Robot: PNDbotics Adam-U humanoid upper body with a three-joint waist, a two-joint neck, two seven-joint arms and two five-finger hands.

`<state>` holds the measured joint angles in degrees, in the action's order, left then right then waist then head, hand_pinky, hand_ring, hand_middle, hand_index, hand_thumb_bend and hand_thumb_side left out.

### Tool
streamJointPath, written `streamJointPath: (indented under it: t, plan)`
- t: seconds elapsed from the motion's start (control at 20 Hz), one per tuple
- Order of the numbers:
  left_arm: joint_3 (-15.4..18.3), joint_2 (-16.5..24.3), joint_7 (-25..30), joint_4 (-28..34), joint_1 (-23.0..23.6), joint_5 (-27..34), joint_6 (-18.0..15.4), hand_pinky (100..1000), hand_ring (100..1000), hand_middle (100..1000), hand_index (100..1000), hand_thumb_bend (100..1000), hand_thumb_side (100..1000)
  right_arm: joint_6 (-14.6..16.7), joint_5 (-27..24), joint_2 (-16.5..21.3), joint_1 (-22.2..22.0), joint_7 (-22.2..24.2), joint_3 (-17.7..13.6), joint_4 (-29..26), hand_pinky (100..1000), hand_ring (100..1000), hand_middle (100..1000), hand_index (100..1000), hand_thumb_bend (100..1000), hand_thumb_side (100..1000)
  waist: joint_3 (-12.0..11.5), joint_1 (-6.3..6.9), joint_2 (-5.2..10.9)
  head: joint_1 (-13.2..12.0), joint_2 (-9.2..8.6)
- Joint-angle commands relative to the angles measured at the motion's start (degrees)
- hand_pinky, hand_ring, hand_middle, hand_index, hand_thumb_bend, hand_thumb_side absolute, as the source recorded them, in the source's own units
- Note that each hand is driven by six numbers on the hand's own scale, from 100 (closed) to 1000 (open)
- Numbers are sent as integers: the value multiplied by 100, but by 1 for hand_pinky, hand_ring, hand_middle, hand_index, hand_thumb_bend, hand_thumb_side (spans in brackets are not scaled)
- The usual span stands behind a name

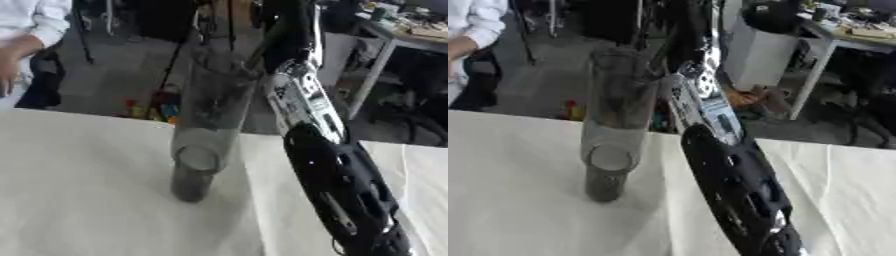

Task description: Arrange flowers into the vase.

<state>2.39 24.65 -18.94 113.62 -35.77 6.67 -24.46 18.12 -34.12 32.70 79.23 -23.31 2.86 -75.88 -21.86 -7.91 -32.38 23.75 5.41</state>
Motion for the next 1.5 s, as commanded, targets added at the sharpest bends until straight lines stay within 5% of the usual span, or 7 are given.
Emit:
streamJointPath:
  t: [0.05, 1.1, 1.5]
  plan:
    - [13, 68, 25, 97, -49, 27, -6, 804, 920, 808, 895, 100, 1000, -30, -30, 21, 200, -71, 7, -105, 100, 100, 100, 171, 100, 286, -7, 37, 162, -3, -35]
    - [-2, 52, 68, 97, -76, 83, 3, 807, 918, 801, 894, 100, 1000, -143, -292, -96, 291, -251, 136, -240, 100, 100, 100, 172, 100, 258, -20, -109, 290, -7, -4]
    - [9, 40, 52, 97, -100, 105, 0, 807, 917, 800, 894, 100, 1000, -470, -104, -73, 207, -424, 251, -294, 100, 100, 100, 182, 100, 270, -27, -176, 324, -22, 1]
